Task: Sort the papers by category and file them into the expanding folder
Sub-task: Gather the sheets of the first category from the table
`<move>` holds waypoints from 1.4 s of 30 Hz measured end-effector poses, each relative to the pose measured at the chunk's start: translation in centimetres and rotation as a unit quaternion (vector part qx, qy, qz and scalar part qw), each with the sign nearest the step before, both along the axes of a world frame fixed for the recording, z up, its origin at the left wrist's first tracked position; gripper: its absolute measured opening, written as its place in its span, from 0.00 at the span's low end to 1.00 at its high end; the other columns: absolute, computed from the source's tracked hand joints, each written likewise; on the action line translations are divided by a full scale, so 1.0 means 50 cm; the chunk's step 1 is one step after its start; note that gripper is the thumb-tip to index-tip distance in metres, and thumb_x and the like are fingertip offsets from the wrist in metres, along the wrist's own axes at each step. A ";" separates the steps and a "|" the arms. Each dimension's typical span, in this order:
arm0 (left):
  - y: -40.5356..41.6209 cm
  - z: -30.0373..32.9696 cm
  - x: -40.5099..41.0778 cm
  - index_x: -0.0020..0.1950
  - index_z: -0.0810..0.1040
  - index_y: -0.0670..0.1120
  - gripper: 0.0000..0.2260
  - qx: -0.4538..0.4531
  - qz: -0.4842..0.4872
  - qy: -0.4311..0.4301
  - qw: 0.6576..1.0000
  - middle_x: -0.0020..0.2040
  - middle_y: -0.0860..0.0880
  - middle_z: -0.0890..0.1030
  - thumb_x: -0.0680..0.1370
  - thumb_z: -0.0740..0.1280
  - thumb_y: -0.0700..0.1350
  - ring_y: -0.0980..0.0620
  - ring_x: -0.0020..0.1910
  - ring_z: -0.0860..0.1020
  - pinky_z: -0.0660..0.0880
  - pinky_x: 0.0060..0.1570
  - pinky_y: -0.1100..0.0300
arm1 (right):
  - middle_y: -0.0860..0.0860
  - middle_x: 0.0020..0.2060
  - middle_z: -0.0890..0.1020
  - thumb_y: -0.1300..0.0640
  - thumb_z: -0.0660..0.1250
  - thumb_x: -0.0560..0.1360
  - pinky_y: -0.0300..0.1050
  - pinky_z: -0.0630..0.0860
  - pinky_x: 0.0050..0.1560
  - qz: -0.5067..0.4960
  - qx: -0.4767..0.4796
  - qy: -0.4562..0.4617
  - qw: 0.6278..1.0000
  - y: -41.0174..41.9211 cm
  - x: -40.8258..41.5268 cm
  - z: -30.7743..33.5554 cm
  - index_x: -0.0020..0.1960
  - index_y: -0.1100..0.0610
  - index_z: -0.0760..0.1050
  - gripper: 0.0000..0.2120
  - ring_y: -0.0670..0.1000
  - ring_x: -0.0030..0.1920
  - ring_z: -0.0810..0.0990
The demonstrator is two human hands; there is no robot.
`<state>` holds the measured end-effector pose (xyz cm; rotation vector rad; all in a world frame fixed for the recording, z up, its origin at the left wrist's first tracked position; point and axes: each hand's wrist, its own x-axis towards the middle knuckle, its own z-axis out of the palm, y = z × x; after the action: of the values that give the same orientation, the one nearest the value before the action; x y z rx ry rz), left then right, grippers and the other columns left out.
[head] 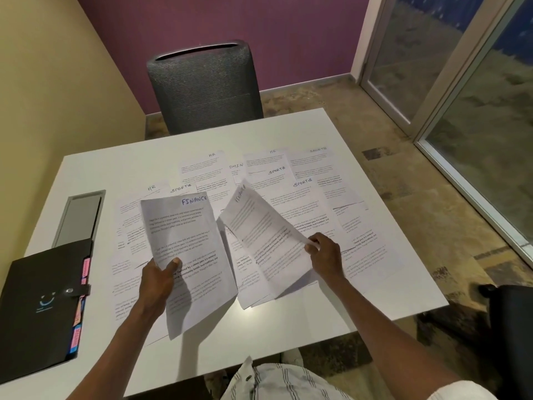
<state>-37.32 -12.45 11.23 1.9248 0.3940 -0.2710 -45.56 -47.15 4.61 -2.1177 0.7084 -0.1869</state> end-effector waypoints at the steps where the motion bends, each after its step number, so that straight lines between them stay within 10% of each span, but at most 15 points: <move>1: -0.003 0.004 0.004 0.59 0.76 0.42 0.08 -0.001 0.002 -0.004 1.000 0.54 0.42 0.81 0.80 0.66 0.39 0.39 0.50 0.79 0.75 0.51 0.45 | 0.51 0.36 0.81 0.65 0.70 0.74 0.46 0.75 0.38 -0.012 0.016 -0.004 1.000 -0.003 0.007 0.009 0.43 0.61 0.77 0.02 0.53 0.38 0.78; 5: -0.024 0.022 0.011 0.59 0.76 0.43 0.08 -0.010 0.015 -0.016 1.000 0.53 0.42 0.80 0.80 0.66 0.39 0.41 0.48 0.79 0.75 0.49 0.50 | 0.53 0.41 0.82 0.60 0.71 0.74 0.55 0.82 0.40 -0.065 0.115 0.002 0.991 -0.007 0.031 0.054 0.46 0.60 0.78 0.04 0.55 0.42 0.81; 11: -0.041 0.045 0.023 0.60 0.76 0.42 0.10 -0.108 0.045 0.023 0.993 0.50 0.44 0.82 0.79 0.68 0.39 0.45 0.46 0.81 0.79 0.51 0.49 | 0.51 0.42 0.82 0.58 0.72 0.74 0.38 0.77 0.29 -0.051 0.249 0.002 0.967 0.039 0.048 0.135 0.48 0.61 0.79 0.07 0.48 0.38 0.79; 18: -0.085 0.065 0.028 0.40 0.78 0.41 0.11 -0.239 0.075 0.113 0.961 0.30 0.45 0.81 0.80 0.63 0.32 0.51 0.25 0.78 0.76 0.25 0.64 | 0.48 0.45 0.83 0.53 0.72 0.74 0.34 0.73 0.34 0.061 0.232 0.023 0.970 0.109 0.054 0.170 0.50 0.56 0.79 0.09 0.48 0.43 0.81; 25: -0.094 0.085 0.017 0.52 0.81 0.39 0.08 -0.298 -0.036 0.132 0.945 0.45 0.40 0.85 0.80 0.62 0.33 0.47 0.38 0.85 0.82 0.37 0.55 | 0.49 0.58 0.73 0.42 0.77 0.66 0.41 0.71 0.53 0.144 0.163 0.085 0.972 0.079 0.106 0.224 0.70 0.51 0.63 0.39 0.48 0.55 0.75; 29: -0.124 0.092 0.010 0.60 0.80 0.37 0.14 -0.321 -0.050 0.154 0.933 0.56 0.36 0.83 0.77 0.69 0.43 0.43 0.46 0.85 0.83 0.44 0.50 | 0.58 0.63 0.77 0.58 0.80 0.66 0.47 0.78 0.59 0.113 0.417 0.033 0.901 0.069 0.139 0.226 0.69 0.59 0.65 0.38 0.52 0.57 0.82; 33: -0.149 0.092 0.012 0.67 0.77 0.48 0.34 -0.391 -0.052 0.194 0.898 0.62 0.39 0.81 0.73 0.55 0.70 0.37 0.61 0.79 0.72 0.64 0.38 | 0.55 0.57 0.83 0.68 0.72 0.72 0.41 0.80 0.51 0.115 0.378 0.010 0.919 0.105 0.122 0.205 0.64 0.59 0.75 0.21 0.53 0.54 0.82; 37: -0.156 0.088 0.015 0.65 0.79 0.49 0.34 -0.276 -0.048 0.141 0.949 0.56 0.41 0.84 0.76 0.50 0.71 0.40 0.55 0.83 0.76 0.60 0.39 | 0.49 0.49 0.82 0.68 0.69 0.74 0.27 0.73 0.32 0.075 0.325 -0.009 0.943 0.112 0.101 0.202 0.61 0.60 0.75 0.16 0.41 0.42 0.79; 42: -0.168 0.097 0.017 0.53 0.82 0.51 0.30 -0.171 -0.058 0.077 0.981 0.47 0.45 0.87 0.77 0.49 0.70 0.44 0.48 0.85 0.80 0.55 0.45 | 0.48 0.49 0.83 0.64 0.71 0.73 0.31 0.76 0.35 0.052 0.264 -0.039 0.962 0.097 0.099 0.201 0.63 0.58 0.76 0.18 0.45 0.46 0.82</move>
<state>-36.49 -20.87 16.08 1.5949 0.3140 -0.5313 -40.63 -42.29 14.65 -1.6202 0.5268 -0.0168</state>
